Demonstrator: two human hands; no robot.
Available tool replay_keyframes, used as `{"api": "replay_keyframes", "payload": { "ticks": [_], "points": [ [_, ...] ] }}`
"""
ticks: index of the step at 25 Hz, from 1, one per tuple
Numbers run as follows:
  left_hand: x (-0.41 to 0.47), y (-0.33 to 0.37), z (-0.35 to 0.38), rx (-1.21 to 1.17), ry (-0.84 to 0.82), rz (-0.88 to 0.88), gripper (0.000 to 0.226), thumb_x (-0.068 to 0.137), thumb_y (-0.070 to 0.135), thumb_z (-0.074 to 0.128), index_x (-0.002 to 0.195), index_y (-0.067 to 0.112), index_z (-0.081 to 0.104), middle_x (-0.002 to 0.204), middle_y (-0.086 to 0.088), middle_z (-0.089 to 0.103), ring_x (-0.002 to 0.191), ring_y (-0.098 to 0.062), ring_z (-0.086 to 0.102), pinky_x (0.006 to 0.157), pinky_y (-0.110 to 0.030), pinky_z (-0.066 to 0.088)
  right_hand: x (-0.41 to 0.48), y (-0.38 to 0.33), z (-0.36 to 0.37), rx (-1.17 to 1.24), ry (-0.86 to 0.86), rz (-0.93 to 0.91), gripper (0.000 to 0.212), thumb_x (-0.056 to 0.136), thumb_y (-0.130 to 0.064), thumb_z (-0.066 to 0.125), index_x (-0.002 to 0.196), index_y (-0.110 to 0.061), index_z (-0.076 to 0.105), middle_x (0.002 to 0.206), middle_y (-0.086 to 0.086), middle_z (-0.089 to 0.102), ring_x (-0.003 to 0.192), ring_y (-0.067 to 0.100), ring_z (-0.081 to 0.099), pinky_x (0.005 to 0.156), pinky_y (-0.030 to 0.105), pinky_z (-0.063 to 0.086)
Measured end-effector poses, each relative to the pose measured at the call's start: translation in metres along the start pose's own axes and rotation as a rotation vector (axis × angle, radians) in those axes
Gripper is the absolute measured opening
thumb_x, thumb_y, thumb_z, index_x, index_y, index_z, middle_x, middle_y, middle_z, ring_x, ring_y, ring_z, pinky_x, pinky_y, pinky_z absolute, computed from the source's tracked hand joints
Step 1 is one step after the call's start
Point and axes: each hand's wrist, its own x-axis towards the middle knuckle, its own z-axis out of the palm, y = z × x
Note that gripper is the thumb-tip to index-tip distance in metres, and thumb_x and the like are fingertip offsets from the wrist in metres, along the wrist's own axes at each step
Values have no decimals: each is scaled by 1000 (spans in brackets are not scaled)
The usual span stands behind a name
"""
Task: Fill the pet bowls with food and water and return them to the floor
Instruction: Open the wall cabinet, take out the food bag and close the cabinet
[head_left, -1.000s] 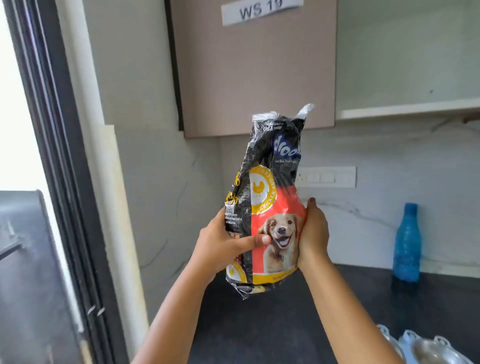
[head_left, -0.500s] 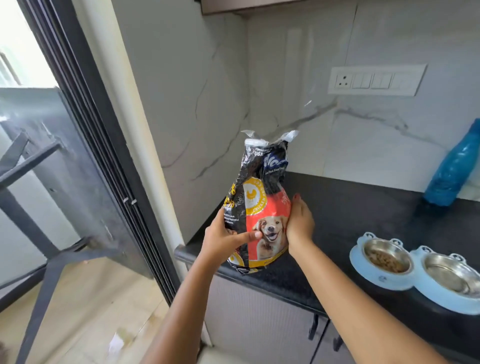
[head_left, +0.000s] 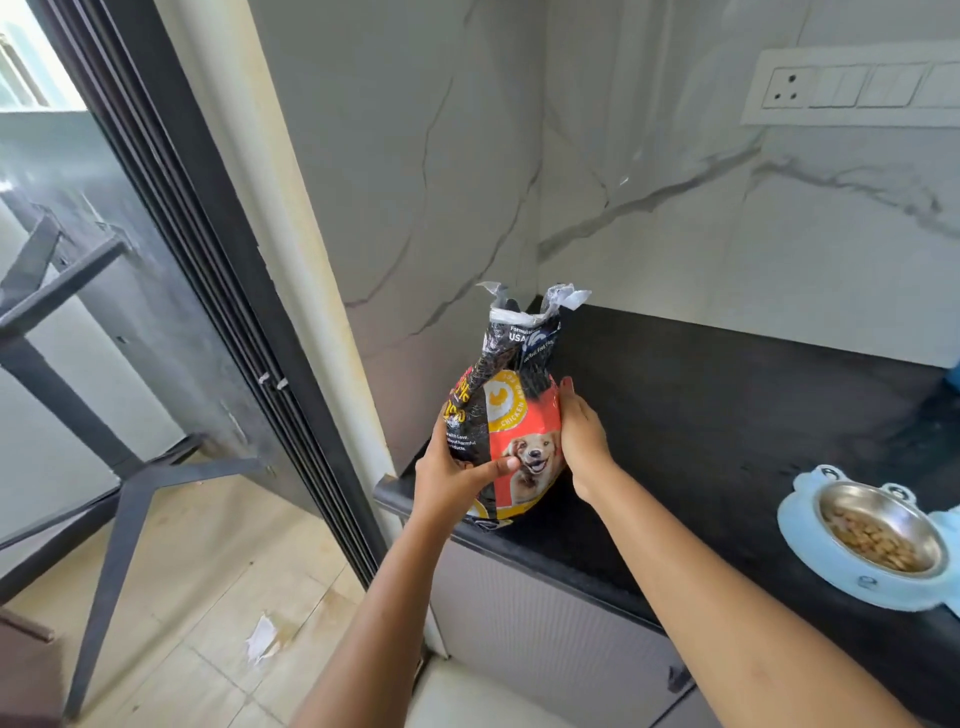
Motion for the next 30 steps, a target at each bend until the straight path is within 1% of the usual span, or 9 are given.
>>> {"api": "replay_keyframes", "payload": {
  "ticks": [4,9,12,14,16,19,24,27,30],
  "points": [
    [35,-19,-8,30,-23,-15,82,59,36,90,128,33,46,108,14,66,89,-3,61,78,-18,49,27,10,24,-105,-55,-36,53,97,-61,28,131,-30,54,124,-3,63,113,18,60,99,36,45],
    [63,-18,-17,50,-83,16,81,66,30,87,133,28,42,115,13,60,100,-9,57,69,-5,38,35,5,33,-171,-48,-156,52,100,-55,24,141,-29,44,139,1,53,126,21,52,104,35,41],
    [78,-29,-21,25,-102,15,81,69,30,85,136,26,39,118,12,60,103,-8,56,69,-4,37,42,-4,45,-253,-27,-192,52,102,-49,23,142,-23,43,139,5,53,126,25,52,95,28,38],
    [74,-31,-16,-1,-67,17,80,72,27,83,138,26,38,117,13,59,96,-1,56,67,-2,37,42,-11,42,-359,-63,-173,52,103,-48,22,143,-21,42,140,6,53,126,27,52,91,28,37],
    [68,-31,-15,-19,-31,19,77,75,25,81,139,26,37,115,14,58,87,8,54,65,-1,39,41,-16,40,-473,-99,-147,55,102,-52,19,146,-24,37,144,7,50,130,29,49,99,33,38],
    [58,-28,-8,-79,54,11,77,76,23,80,141,24,38,122,7,59,103,-11,59,86,-21,46,36,-15,27,-553,-146,-91,57,100,-55,25,152,-31,25,153,5,40,138,28,41,114,44,33],
    [31,-19,28,-59,341,17,89,81,5,71,151,12,16,156,-8,25,144,-20,22,118,-35,19,13,-11,2,-402,-215,-75,50,103,-32,41,151,-26,30,155,-2,35,141,17,35,116,32,29],
    [1,3,53,13,369,4,90,85,-1,63,153,8,4,160,-12,8,148,-26,6,118,-37,9,-12,-19,-19,-385,-238,-94,50,103,-26,42,152,-19,29,156,0,34,142,16,33,108,24,28],
    [-27,35,76,8,350,22,89,86,0,61,153,12,4,161,-11,1,148,-28,1,117,-43,10,-37,-33,-48,-367,-211,-108,52,103,-29,41,153,-22,26,158,1,29,144,18,29,111,31,29]
  ]
}}
